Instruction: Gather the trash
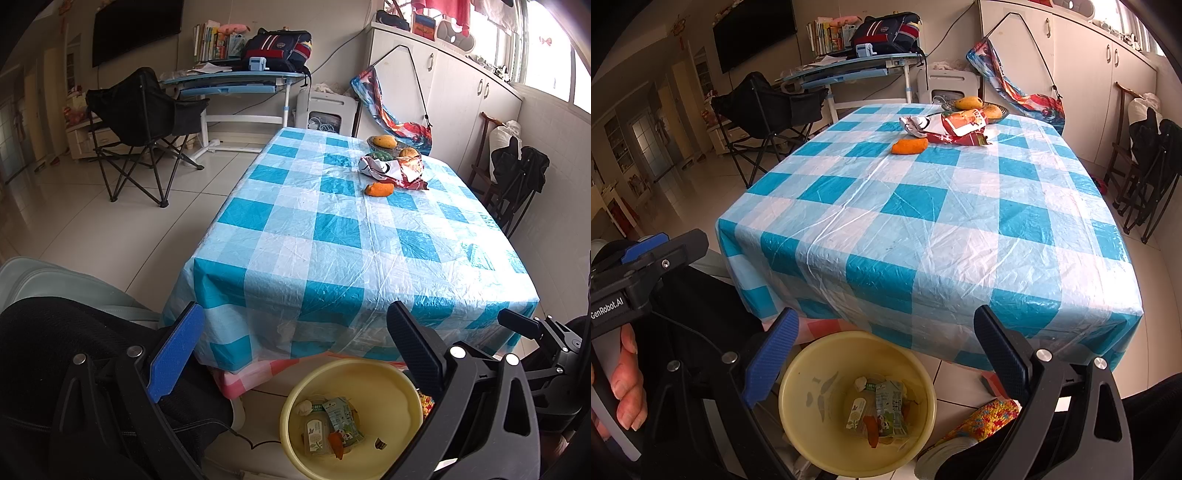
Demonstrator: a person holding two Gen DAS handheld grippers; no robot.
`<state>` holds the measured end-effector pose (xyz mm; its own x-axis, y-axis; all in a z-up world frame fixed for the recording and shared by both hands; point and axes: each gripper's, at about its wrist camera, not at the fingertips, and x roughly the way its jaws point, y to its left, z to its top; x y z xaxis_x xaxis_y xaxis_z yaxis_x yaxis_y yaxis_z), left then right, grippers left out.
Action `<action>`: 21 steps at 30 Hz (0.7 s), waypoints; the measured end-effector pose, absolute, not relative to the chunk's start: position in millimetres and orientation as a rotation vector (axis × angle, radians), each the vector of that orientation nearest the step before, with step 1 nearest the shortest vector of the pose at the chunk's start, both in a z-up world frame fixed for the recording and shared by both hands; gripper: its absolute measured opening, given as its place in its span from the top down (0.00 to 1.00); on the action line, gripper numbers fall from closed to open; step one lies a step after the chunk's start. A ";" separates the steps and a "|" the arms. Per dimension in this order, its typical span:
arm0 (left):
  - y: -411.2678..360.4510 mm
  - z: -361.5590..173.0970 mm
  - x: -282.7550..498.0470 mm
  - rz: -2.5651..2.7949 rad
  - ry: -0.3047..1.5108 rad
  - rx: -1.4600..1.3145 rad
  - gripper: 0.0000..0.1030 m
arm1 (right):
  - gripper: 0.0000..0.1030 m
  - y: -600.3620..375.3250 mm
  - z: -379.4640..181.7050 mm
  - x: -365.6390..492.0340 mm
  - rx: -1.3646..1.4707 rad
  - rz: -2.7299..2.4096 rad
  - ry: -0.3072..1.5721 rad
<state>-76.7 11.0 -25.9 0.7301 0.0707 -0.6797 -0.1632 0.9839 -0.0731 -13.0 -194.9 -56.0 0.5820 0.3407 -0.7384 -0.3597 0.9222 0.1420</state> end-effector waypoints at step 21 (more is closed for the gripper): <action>12.4 -26.9 -76.5 0.130 0.745 -0.133 0.07 | 0.11 -193.0 -56.2 -12.6 -0.026 0.409 0.858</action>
